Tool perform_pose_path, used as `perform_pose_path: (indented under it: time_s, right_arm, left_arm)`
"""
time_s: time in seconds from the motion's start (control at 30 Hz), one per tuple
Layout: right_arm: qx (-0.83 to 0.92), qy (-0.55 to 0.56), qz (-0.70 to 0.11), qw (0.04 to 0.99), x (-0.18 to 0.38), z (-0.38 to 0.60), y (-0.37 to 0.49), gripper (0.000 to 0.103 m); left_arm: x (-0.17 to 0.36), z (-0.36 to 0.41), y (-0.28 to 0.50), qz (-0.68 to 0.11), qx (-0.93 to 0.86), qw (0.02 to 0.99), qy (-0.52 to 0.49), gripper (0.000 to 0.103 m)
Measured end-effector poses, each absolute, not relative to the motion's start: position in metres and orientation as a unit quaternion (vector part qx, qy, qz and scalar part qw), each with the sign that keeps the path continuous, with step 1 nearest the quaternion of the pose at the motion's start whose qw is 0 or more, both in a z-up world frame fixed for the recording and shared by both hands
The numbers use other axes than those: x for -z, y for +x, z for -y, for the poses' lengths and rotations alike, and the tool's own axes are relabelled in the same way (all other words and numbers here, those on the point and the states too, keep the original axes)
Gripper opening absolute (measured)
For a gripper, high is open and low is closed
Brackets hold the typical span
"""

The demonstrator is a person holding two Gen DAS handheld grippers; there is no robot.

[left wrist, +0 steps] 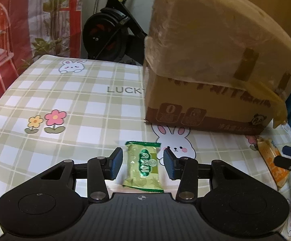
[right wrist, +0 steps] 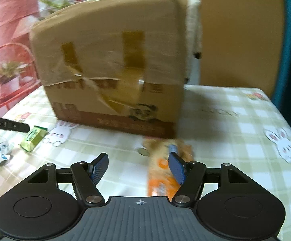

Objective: Organize snacks

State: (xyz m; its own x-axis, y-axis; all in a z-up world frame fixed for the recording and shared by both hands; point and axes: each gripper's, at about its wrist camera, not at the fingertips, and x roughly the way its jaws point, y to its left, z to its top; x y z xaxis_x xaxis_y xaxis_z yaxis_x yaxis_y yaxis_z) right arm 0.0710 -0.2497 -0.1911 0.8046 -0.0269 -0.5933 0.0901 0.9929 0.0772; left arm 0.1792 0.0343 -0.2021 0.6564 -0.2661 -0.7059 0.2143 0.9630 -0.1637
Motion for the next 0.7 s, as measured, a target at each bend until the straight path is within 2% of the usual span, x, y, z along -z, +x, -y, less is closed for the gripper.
perform_pose_path:
  time_s: [0.4,0.6,0.7]
  right_arm:
    - [0.015,0.087,-0.318,0.944,0.204,0.234,0.082,0.058]
    - [0.014,0.087,-0.312,0.946,0.203,0.229,0.081,0.058]
    - [0.019,0.094,-0.308,0.946,0.204,0.232,0.075,0.058]
  left_arm:
    - [0.196,-0.077,0.176,-0.391,0.111,0.910,-0.075,0.046]
    - [0.198,-0.081,0.153,-0.391,0.127,0.909,-0.065,0.047]
    - [0.202,-0.086,0.141,-0.387,0.137,0.910,-0.053,0.057]
